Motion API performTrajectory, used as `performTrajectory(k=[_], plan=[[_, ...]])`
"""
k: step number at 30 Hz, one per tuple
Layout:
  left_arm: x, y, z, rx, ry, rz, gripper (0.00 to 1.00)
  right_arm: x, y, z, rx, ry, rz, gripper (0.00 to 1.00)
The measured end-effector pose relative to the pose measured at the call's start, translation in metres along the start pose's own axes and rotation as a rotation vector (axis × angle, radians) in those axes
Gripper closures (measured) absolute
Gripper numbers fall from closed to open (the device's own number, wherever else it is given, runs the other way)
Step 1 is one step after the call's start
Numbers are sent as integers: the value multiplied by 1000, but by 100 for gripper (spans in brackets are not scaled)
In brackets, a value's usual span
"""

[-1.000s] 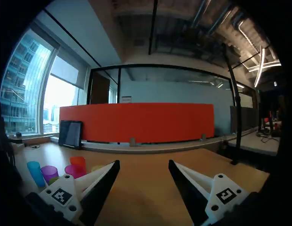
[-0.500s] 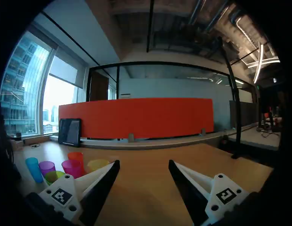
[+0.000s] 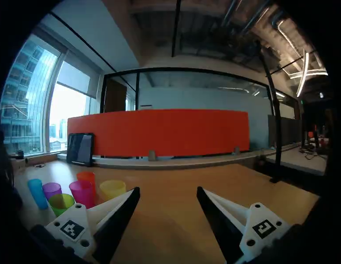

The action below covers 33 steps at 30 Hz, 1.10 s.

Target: Pour water

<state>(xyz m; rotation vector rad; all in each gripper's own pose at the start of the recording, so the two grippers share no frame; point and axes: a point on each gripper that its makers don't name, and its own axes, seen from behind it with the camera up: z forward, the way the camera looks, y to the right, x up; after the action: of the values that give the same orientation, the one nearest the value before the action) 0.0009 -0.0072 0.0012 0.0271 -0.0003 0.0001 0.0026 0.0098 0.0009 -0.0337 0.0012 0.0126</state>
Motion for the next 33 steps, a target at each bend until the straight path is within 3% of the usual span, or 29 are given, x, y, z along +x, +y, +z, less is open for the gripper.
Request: performTrajectory(k=[33], plan=[[-1,0,-1,0,0,0,2,-2,-5,1,12,-1,-13,0]])
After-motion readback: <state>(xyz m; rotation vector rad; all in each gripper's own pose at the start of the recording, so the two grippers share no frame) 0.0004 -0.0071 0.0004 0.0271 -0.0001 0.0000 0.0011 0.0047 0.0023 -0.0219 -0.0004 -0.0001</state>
